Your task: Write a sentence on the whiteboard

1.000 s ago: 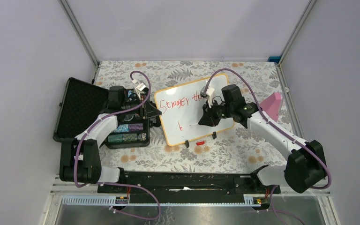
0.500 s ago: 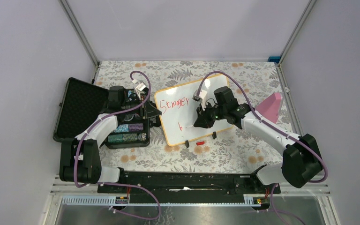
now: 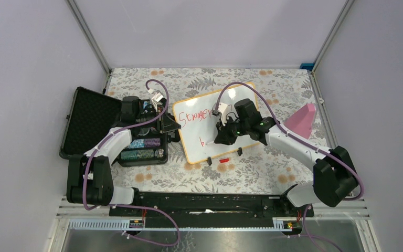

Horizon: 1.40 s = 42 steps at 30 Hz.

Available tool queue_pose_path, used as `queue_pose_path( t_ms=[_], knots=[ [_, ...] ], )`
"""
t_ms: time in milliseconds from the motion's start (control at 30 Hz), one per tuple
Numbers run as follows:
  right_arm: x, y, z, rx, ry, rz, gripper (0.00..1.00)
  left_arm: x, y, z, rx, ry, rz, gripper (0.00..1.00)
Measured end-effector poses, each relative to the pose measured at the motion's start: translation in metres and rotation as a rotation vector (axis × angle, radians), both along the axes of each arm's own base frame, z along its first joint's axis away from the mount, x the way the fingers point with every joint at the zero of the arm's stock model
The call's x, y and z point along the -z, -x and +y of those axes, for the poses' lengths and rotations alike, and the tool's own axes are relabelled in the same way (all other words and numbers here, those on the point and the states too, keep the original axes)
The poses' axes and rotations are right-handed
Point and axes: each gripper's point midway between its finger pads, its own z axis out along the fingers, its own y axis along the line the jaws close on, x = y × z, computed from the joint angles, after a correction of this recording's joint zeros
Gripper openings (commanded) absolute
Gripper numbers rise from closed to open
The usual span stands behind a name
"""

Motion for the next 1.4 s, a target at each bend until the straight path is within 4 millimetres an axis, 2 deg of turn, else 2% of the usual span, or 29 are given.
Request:
queue_pose_path(
  t_ms=[733,1400],
  knots=[
    [0.007,-0.009,-0.001,0.03,0.027,-0.021,0.0,0.0,0.0,0.0,-0.001,-0.001,-0.001,0.0],
    [-0.003,-0.018,-0.014,0.072,0.035,-0.043,0.0,0.0,0.0,0.0,-0.001,-0.001,-0.001,0.0]
  ],
)
